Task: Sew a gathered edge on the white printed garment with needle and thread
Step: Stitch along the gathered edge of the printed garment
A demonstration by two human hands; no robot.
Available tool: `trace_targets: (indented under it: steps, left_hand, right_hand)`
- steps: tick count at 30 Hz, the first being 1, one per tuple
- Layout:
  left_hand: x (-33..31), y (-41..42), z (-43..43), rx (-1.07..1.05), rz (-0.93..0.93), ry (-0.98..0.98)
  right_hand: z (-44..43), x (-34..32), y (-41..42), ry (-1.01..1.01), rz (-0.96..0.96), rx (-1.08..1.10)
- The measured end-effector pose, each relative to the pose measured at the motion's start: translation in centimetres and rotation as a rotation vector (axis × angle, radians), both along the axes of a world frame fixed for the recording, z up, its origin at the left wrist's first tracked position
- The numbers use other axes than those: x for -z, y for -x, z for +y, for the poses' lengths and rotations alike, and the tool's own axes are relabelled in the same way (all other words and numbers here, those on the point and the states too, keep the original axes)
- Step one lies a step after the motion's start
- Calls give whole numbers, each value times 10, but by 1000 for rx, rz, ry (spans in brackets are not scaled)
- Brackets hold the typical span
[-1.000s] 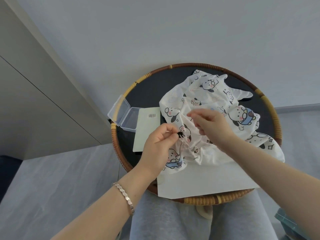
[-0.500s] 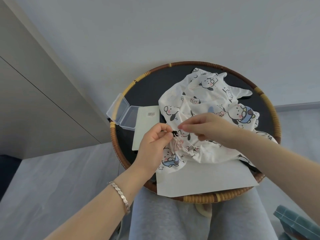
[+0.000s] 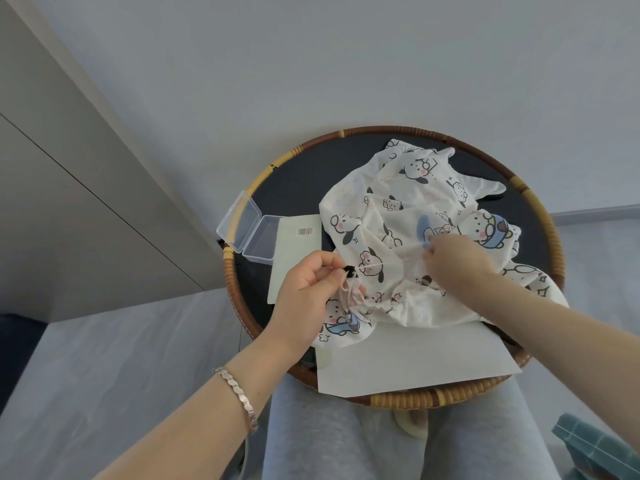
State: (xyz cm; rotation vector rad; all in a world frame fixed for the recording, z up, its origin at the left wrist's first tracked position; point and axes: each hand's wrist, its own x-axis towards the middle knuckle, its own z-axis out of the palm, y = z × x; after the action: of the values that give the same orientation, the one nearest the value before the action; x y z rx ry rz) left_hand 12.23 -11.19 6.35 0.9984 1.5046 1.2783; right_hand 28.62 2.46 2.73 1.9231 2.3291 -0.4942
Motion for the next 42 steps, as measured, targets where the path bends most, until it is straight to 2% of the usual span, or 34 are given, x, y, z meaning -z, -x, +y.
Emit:
trace_targets:
  steps: [2, 4, 7, 9, 14, 21, 25, 31, 36, 42]
  left_hand:
    - [2, 2, 0, -19, 15, 8]
    - [3, 2, 1, -31, 17, 18]
    - [5, 1, 2, -30, -2, 28]
    - [4, 0, 3, -20, -12, 28]
    - [1, 1, 3, 0, -20, 15]
    - [2, 1, 0, 29, 13, 14]
    - [3, 0, 1, 24, 19, 20]
    - [3, 3, 2, -47, -31, 16]
    - [2, 4, 2, -50, -88, 41]
    - [2, 3, 1, -40, -98, 22]
  right_hand:
    - [3, 2, -6, -117, -23, 28]
    - [0, -7, -3, -71, 177, -11]
    - [-19, -35, 12, 278, 677, -128]
    - [-31, -49, 21, 451, 812, -200]
    - [-39, -55, 30, 548, 831, -274]
    - [-31, -42, 22, 289, 632, -230]
    - [-28, -33, 18, 239, 607, -188]
    - [-38, -36, 12, 285, 698, -166]
    - [-50, -47, 10, 218, 716, -340]
    - [-54, -48, 10, 206, 729, -348]
